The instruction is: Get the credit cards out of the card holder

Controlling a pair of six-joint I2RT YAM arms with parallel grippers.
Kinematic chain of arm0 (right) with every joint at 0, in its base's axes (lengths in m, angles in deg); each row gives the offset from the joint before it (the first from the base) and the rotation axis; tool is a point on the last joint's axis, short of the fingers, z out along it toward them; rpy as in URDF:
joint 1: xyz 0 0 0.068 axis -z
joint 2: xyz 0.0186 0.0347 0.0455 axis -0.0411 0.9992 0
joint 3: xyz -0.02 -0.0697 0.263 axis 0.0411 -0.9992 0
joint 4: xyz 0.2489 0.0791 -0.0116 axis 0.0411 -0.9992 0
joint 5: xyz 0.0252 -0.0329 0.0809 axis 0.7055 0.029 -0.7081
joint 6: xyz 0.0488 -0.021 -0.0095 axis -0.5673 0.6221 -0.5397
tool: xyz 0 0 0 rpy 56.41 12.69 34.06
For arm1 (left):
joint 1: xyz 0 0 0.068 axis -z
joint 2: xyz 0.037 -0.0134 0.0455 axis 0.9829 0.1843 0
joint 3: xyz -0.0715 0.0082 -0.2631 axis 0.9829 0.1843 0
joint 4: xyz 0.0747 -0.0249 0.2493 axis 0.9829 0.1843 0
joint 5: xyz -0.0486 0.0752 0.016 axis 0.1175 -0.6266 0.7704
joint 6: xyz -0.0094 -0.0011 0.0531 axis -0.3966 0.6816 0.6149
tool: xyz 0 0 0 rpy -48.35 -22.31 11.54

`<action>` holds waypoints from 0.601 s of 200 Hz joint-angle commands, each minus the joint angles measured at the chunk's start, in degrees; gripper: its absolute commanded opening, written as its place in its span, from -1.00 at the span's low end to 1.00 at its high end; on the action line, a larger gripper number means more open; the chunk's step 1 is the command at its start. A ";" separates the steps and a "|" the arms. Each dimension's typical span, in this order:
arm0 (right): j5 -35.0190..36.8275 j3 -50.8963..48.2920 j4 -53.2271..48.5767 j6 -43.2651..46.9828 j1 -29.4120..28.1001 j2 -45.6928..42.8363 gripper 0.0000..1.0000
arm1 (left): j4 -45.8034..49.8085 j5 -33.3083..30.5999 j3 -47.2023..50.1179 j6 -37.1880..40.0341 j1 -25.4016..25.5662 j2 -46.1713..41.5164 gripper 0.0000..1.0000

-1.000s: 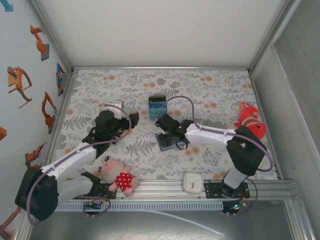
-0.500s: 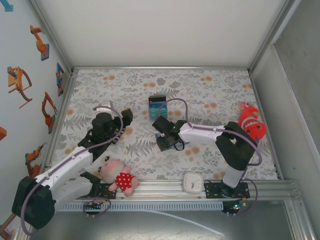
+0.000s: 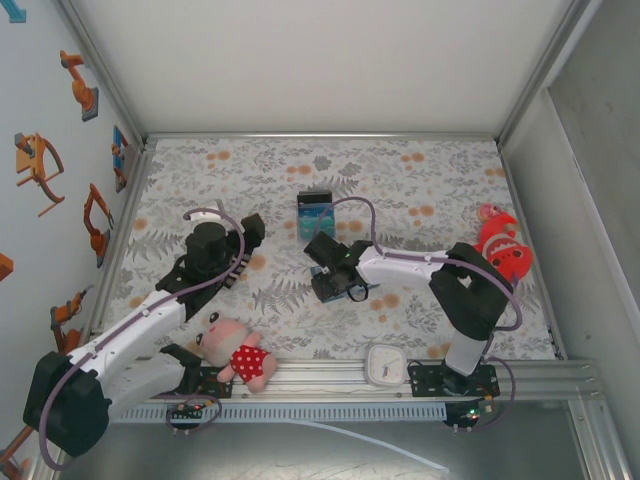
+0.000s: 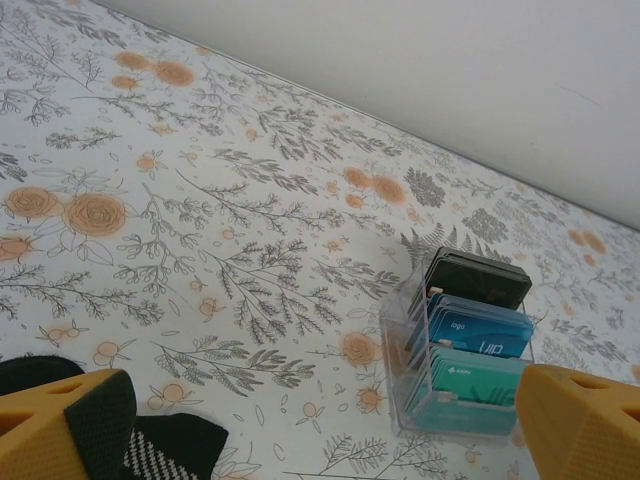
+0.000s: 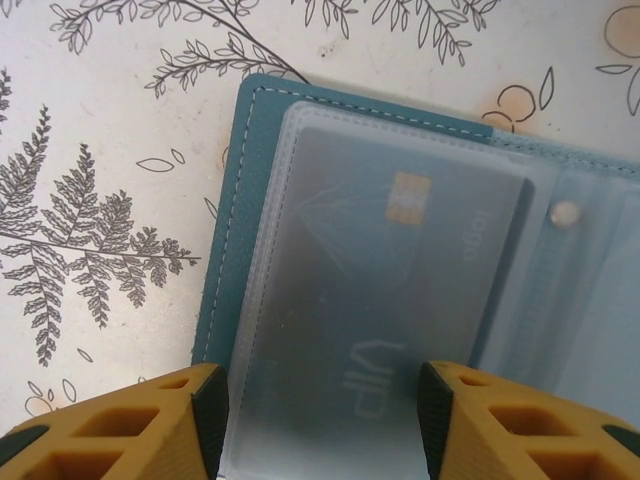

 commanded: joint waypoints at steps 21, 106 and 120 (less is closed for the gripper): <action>-1.44 -1.88 0.89 -1.75 1.02 1.71 0.05 | 3.16 -2.11 -2.82 -1.11 0.41 -0.14 0.95; -4.96 -5.09 4.33 -1.69 4.05 -1.33 -0.42 | 5.10 -2.63 -4.43 0.65 1.83 -0.39 0.98; -5.00 -4.98 4.39 -1.53 4.21 -2.21 -0.52 | 5.36 -3.57 -4.75 1.86 2.69 -0.07 0.98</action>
